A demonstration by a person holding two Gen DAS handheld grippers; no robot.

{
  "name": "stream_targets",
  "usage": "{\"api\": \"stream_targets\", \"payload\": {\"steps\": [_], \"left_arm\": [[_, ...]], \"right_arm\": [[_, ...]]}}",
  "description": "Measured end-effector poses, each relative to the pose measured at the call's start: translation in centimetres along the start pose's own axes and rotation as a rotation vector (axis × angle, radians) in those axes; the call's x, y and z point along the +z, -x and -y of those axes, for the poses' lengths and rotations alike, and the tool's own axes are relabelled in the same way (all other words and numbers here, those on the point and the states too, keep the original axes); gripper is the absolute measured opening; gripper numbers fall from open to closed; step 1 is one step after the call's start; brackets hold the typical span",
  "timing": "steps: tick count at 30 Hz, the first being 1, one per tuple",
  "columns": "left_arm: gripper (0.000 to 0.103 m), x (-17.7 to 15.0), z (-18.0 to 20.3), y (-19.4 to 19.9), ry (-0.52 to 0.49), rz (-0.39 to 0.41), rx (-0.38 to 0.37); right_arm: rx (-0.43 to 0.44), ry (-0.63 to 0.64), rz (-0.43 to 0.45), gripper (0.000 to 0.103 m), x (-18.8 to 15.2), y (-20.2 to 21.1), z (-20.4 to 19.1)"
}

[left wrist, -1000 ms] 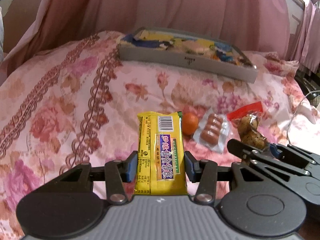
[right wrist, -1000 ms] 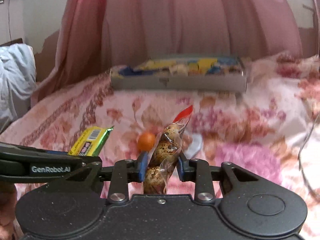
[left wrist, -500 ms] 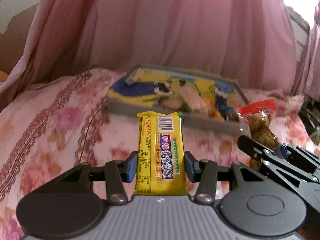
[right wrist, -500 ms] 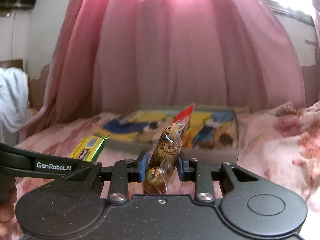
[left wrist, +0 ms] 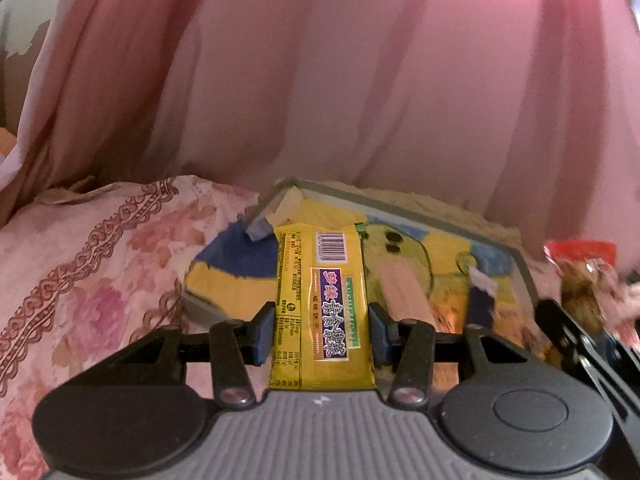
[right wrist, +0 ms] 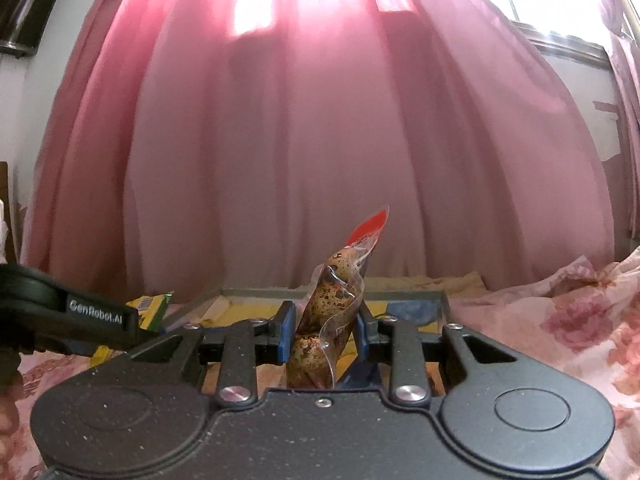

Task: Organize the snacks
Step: 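Lift the wafer bar and quail-egg bag and carry both over the grey tray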

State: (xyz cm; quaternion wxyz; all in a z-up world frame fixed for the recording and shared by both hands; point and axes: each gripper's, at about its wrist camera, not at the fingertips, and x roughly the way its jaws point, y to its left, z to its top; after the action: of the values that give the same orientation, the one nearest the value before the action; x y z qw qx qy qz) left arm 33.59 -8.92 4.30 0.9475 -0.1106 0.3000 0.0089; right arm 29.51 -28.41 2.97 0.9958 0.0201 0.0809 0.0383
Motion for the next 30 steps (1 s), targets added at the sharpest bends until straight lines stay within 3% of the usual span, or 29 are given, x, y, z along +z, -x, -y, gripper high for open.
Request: {"api": "stream_targets", "payload": {"steps": [9, 17, 30], "left_arm": [[0.052, 1.4, -0.4, -5.0, 0.110, -0.011, 0.056], [0.052, 0.2, 0.8, -7.7, 0.062, -0.037, 0.066], [0.052, -0.1, 0.9, -8.1, 0.069, -0.038, 0.067]], "right_arm": [[0.013, -0.020, -0.026, 0.032, -1.8, -3.7, 0.5], [0.020, -0.036, -0.074, 0.032, -3.1, -5.6, 0.7], [0.030, -0.027, -0.105, 0.035, -3.5, -6.2, 0.7]]}}
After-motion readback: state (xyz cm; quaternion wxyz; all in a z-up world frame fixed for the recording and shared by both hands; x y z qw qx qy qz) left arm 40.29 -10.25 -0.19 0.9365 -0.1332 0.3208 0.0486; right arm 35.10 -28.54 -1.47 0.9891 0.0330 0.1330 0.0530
